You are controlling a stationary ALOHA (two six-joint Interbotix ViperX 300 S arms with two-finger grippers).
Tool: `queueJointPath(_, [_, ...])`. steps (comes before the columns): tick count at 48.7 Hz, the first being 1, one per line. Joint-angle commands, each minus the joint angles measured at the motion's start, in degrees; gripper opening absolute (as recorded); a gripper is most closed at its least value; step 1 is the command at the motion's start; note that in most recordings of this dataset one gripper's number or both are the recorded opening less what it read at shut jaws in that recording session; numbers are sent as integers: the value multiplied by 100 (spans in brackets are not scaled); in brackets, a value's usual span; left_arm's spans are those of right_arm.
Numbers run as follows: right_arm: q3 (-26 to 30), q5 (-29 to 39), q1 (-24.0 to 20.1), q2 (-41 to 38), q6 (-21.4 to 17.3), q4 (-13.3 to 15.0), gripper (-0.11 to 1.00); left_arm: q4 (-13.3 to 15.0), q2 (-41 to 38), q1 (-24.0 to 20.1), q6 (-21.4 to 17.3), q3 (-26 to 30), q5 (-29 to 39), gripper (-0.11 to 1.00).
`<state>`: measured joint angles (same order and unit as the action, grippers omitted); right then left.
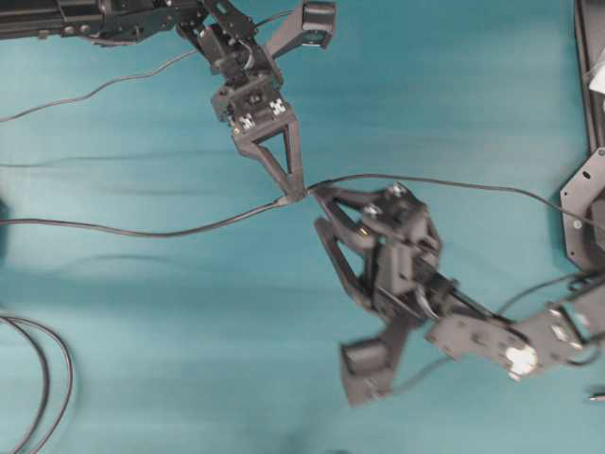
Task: Insert the USB using both arms.
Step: 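Open the right gripper and pull it away from the joined connectors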
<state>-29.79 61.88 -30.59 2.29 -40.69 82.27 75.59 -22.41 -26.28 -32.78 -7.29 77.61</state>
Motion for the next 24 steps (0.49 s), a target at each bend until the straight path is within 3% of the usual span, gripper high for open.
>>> queueJointPath(1, [229, 149, -202, 352, -105, -105, 74, -527, 193, -53, 26, 88, -343, 22])
queueJointPath(8, [352, 598, -352, 650, -650, -369, 74, -1617, 352, 53, 53, 141, -896, 22])
queueJointPath(24, [62, 1239, -396, 1327, -2725, -642, 73, -3190, 369, 817, 79, 193, -1802, 22])
